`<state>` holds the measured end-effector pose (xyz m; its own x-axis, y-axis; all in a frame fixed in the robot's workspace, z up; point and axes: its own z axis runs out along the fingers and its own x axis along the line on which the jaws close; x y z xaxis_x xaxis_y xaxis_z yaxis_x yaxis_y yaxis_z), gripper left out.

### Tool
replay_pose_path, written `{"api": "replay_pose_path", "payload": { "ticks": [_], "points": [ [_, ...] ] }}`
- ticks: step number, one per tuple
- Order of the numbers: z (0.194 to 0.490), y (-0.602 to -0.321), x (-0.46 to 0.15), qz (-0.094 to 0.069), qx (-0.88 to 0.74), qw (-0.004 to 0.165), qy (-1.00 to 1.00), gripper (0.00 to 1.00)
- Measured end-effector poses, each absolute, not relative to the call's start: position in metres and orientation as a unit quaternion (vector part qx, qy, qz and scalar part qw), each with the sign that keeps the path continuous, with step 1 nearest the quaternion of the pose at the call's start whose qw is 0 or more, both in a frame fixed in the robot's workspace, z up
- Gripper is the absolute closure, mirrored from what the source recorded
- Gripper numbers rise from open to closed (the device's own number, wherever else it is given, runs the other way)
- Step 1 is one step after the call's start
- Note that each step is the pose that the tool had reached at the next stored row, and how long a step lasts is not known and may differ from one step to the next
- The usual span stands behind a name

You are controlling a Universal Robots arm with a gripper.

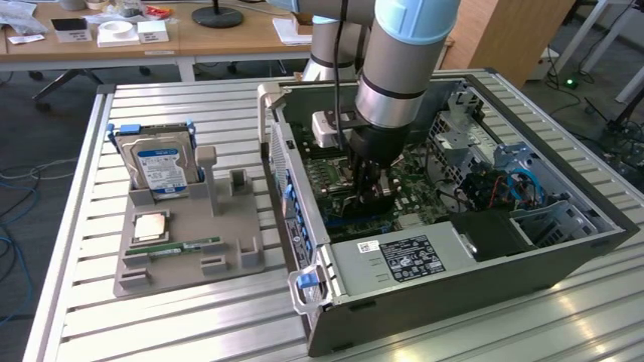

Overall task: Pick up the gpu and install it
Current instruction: 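Insert the gpu into the slot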

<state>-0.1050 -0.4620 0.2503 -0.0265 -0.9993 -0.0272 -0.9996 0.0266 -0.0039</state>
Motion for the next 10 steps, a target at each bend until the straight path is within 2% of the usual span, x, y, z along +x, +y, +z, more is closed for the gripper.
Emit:
{"api": "replay_pose_path", "payload": {
  "ticks": [2,3,4,6,8,9,10],
  "points": [
    [0.2496,-0.4618,-0.1056,0.009,-0.697,0.012,0.717,0.74],
    [0.2498,-0.4619,-0.1054,0.008,-0.697,0.012,0.717,0.68],
    [0.2498,-0.4619,-0.1053,0.008,-0.697,0.012,0.717,0.68],
    [0.2503,-0.4621,-0.1051,0.008,-0.698,0.011,0.716,0.56],
    [0.2502,-0.4620,-0.1051,0.008,-0.698,0.011,0.716,0.56],
    [0.2503,-0.4621,-0.1051,0.008,-0.698,0.011,0.716,0.50],
    [0.2502,-0.4620,-0.1051,0.008,-0.698,0.011,0.716,0.50]
  ]
}}
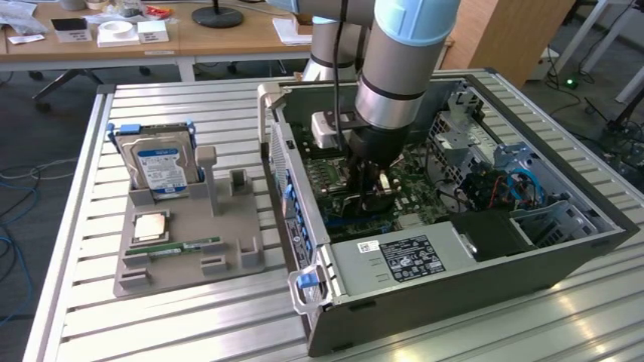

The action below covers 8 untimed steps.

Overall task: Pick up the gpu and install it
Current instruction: 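Insert the gpu into the slot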

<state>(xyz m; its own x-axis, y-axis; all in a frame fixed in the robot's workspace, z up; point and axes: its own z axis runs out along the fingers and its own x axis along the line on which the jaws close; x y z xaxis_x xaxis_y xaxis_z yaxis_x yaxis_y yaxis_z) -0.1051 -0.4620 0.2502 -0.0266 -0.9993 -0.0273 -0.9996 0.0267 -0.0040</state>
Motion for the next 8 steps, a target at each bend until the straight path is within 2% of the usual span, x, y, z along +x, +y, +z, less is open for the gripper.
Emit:
{"api": "replay_pose_path", "payload": {
  "ticks": [1,8],
  "points": [
    [0.2502,-0.4620,-0.1051,0.008,-0.698,0.011,0.716,0.44],
    [0.2600,-0.4620,-0.1051,0.008,-0.698,0.011,0.716,0.44]
  ]
}}
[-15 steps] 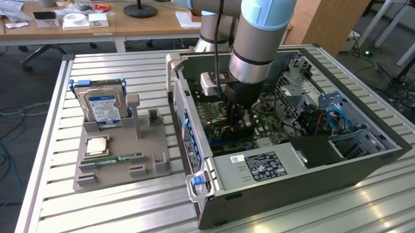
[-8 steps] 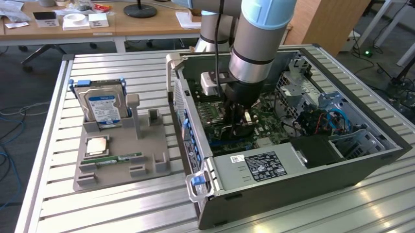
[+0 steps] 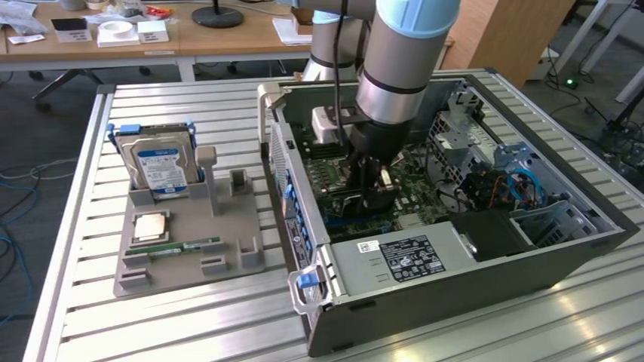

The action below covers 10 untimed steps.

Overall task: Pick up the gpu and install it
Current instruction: 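Insert the gpu into the slot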

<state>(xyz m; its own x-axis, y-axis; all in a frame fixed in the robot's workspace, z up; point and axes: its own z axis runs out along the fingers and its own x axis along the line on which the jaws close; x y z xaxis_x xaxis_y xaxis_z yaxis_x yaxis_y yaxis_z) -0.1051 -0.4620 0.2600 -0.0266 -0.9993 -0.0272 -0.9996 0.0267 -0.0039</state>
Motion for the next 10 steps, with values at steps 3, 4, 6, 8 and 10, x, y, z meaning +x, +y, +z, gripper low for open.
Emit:
{"api": "replay_pose_path", "payload": {
  "ticks": [3,4,6,8,10],
  "points": [
    [0.271,-0.462,-0.105,0.008,-0.698,0.011,0.716,0.44],
    [0.274,-0.462,-0.105,0.008,-0.698,0.011,0.716,0.44],
    [0.280,-0.462,-0.105,0.008,-0.698,0.011,0.716,0.44],
    [0.287,-0.462,-0.105,0.008,-0.698,0.011,0.716,0.44],
    [0.293,-0.462,-0.105,0.008,-0.698,0.011,0.716,0.44]
  ]
}}
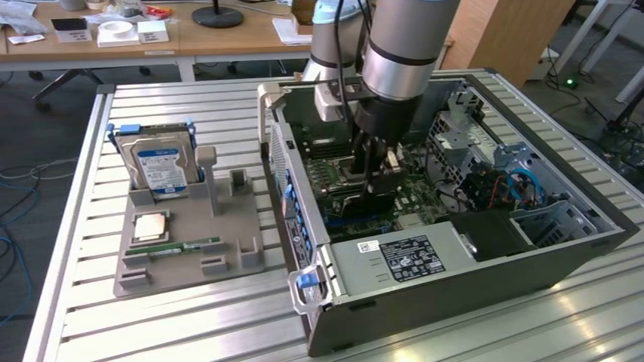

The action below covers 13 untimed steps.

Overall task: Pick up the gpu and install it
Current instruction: 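Insert the gpu into the slot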

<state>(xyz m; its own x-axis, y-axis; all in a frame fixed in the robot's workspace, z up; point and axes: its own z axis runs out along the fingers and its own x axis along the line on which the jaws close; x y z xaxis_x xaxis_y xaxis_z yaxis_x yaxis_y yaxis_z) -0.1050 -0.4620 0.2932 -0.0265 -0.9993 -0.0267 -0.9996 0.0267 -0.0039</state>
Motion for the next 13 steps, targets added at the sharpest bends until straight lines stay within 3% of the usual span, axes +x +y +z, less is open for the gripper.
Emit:
{"api": "replay_pose_path", "payload": {
  "ticks": [13],
  "points": [
    [0.334,-0.462,-0.105,0.007,-0.698,0.010,0.716,0.44]
  ]
}}
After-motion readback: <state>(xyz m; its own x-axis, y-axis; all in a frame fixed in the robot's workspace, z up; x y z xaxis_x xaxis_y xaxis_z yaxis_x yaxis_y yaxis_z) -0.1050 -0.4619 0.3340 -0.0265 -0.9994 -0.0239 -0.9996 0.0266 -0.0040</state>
